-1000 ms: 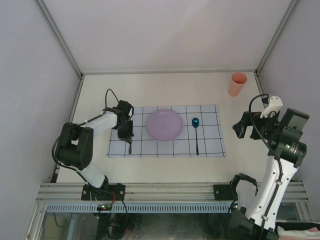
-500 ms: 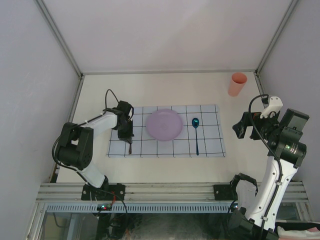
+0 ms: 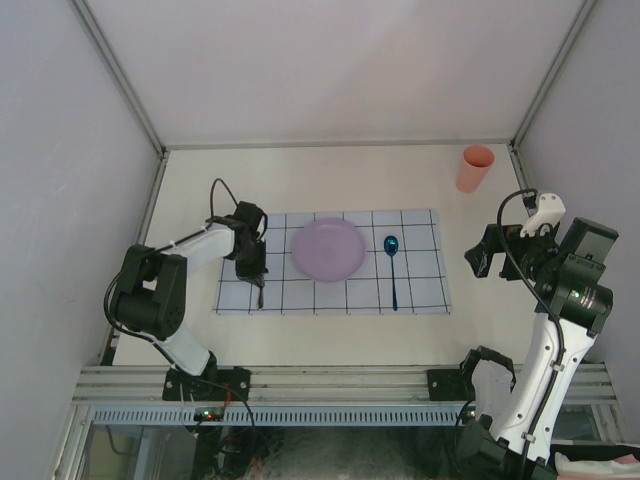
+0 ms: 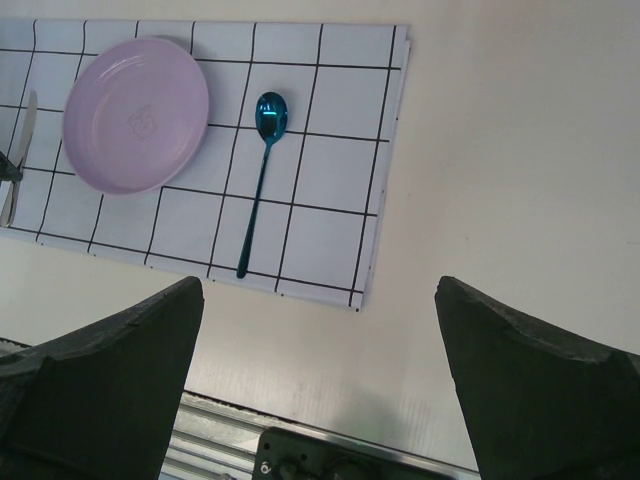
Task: Set the dinner table for one person
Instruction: Adjust the knife on the napkin.
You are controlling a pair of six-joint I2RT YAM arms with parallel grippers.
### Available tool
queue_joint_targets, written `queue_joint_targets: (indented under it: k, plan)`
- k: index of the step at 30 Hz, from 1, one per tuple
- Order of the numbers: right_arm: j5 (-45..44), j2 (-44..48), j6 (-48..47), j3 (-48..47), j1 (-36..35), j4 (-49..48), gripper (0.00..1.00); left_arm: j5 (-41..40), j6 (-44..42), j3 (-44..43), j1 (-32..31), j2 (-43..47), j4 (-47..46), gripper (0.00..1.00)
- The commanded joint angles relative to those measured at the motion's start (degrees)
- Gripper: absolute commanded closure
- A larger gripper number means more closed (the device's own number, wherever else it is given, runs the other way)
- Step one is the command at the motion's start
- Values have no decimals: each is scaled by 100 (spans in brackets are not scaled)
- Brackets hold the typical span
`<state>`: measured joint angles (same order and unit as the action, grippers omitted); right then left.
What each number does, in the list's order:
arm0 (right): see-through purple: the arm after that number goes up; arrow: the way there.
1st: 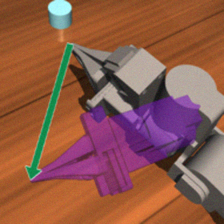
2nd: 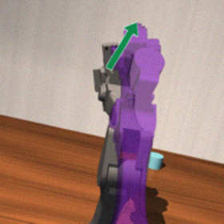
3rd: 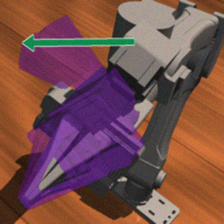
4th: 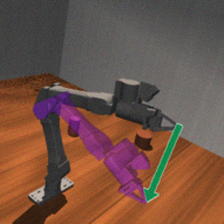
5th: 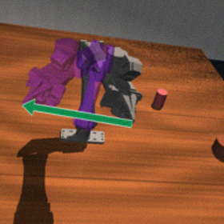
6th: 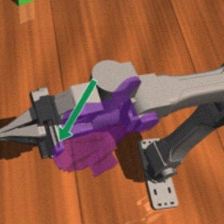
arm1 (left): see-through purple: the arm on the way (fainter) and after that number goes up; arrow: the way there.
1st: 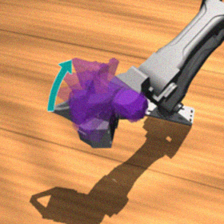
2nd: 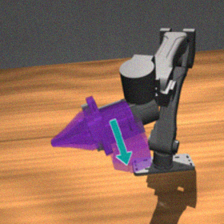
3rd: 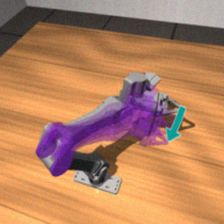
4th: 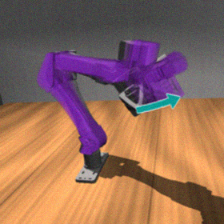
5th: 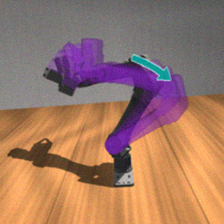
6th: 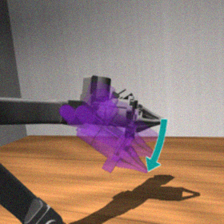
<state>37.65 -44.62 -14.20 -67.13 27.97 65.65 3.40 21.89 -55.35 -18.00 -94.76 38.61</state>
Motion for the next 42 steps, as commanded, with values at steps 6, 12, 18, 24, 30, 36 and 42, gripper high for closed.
queue_joint_targets:
  k: [6,12,18,24,30,36,42]
  plan:
    - [154,15,-44,-14,-33,-96,0,85,26,57,-37,219,-133,97]
    - [159,24,-35,33,-31,-109,0,92,17,54,-33,228,-134,88]
    - [173,24,-26,42,-32,-122,0,78,26,60,-36,238,-126,96]
    - [165,31,-23,51,-36,-127,0,86,24,48,-37,209,-126,96]
    - [155,58,-25,50,-28,-114,0,75,42,24,-31,158,-126,100]
    - [145,93,-45,50,-28,-55,0,106,79,40,-32,134,-132,100]
    - [149,72,-56,51,-17,-69,0,150,75,19,-33,123,-159,100]
